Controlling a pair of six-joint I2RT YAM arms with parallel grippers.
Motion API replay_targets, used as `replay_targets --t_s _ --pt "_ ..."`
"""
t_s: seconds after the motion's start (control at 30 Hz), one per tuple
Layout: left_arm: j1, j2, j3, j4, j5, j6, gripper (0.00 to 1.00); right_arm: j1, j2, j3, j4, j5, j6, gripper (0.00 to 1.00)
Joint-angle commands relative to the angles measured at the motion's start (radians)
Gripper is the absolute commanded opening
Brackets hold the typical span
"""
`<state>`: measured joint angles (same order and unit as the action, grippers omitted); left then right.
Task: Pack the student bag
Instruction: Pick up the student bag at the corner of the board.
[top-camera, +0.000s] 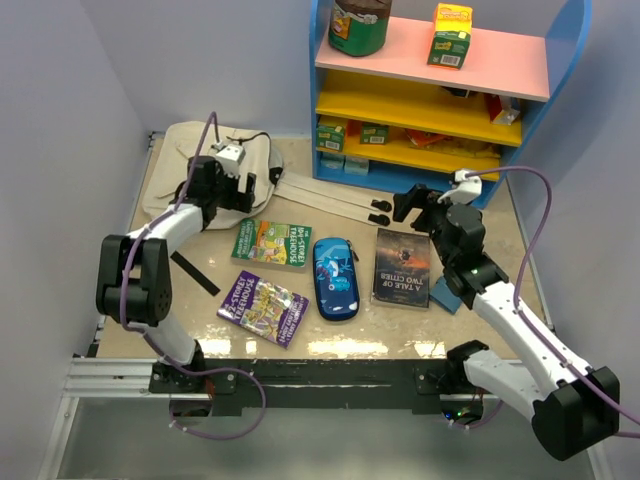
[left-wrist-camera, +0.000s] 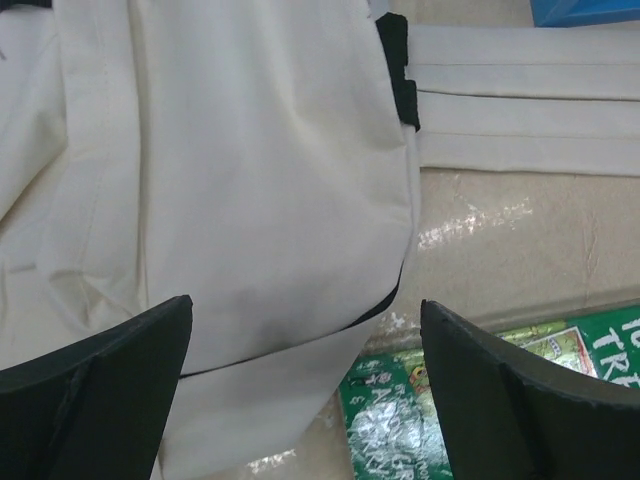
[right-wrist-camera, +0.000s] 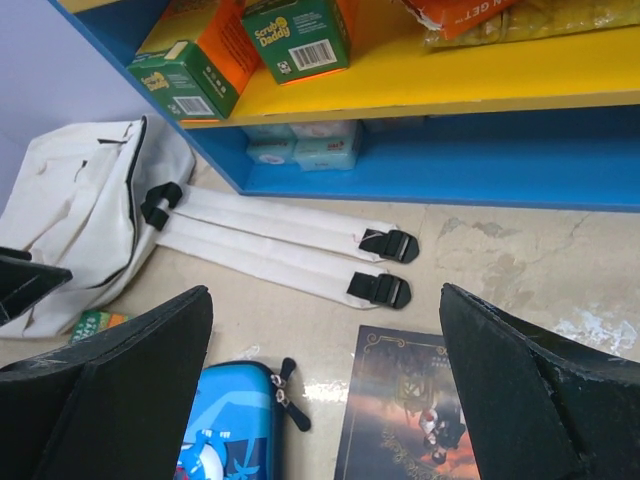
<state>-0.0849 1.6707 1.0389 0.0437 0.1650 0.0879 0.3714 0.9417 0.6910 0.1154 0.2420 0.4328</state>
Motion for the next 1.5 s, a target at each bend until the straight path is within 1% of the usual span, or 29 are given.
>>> replay_targets --t_s 0.0,0.07,0.17,0.3,0.47,0.63,0.67,0.73,0.8,0.87,0.93,0.97,1.03,1.07,1.13,1.17,1.2,1.3,1.47 --pt "-0.068 0.078 0.133 -0.024 -0.024 0.022 1.0 0.008 0.014 -0.018 0.058 0.029 -0.049 0.99" --pt "-0.094 0.095 0.156 -0.022 -0.036 0.032 1.0 0.009 0.022 -0.018 0.058 0.034 -0.057 0.99" --pt "-0.11 0.112 0.133 0.03 -0.067 0.042 1.0 0.009 0.032 -0.012 0.058 0.034 -0.06 0.99" --pt "-0.113 0.155 0.132 0.039 -0.123 0.042 1.0 0.011 0.035 0.002 0.059 0.04 -0.063 0.99" --pt "-0.141 0.167 0.098 0.082 -0.287 0.068 1.0 0.017 0.031 0.004 0.069 0.037 -0.059 0.99" --pt "-0.185 0.222 0.108 0.07 -0.375 0.113 0.93 0.023 0.048 0.004 0.067 0.055 -0.031 0.99" --pt "-0.2 0.247 0.116 0.046 -0.386 0.125 0.92 0.023 0.049 -0.004 0.072 0.06 -0.026 0.99" --pt "-0.217 0.265 0.121 0.044 -0.424 0.141 0.93 0.024 0.048 -0.01 0.079 0.066 -0.017 0.99" --pt "-0.219 0.284 0.122 0.048 -0.432 0.148 0.92 0.023 0.045 -0.016 0.082 0.068 -0.013 0.99" --pt "-0.219 0.299 0.128 0.048 -0.444 0.151 0.9 0.024 0.045 -0.013 0.076 0.075 -0.008 0.99" --pt "-0.217 0.307 0.136 0.042 -0.449 0.15 0.83 0.024 0.039 -0.013 0.073 0.082 -0.003 0.99" --pt "-0.216 0.31 0.138 0.042 -0.45 0.15 0.72 0.026 0.036 -0.013 0.076 0.082 -0.005 0.99" --pt "-0.217 0.307 0.142 0.036 -0.459 0.144 0.57 0.024 0.032 -0.013 0.076 0.083 -0.006 0.98" --pt "-0.217 0.302 0.144 0.032 -0.458 0.145 0.41 0.026 0.031 -0.012 0.076 0.083 -0.006 0.98" --pt "-0.217 0.284 0.141 0.025 -0.452 0.141 0.26 0.024 0.022 -0.013 0.078 0.083 -0.006 0.97" --pt "-0.216 0.279 0.141 0.025 -0.452 0.141 0.1 0.026 0.019 -0.015 0.078 0.08 -0.005 0.97" --pt "-0.216 0.273 0.144 0.016 -0.447 0.139 0.01 0.024 0.013 -0.016 0.079 0.079 -0.006 0.96" --pt "-0.216 0.242 0.151 0.005 -0.45 0.136 0.0 0.024 0.005 -0.018 0.081 0.071 -0.006 0.94" --pt "-0.19 0.137 0.194 -0.028 -0.421 0.115 0.0 0.026 -0.021 -0.002 0.063 0.068 -0.014 0.89"
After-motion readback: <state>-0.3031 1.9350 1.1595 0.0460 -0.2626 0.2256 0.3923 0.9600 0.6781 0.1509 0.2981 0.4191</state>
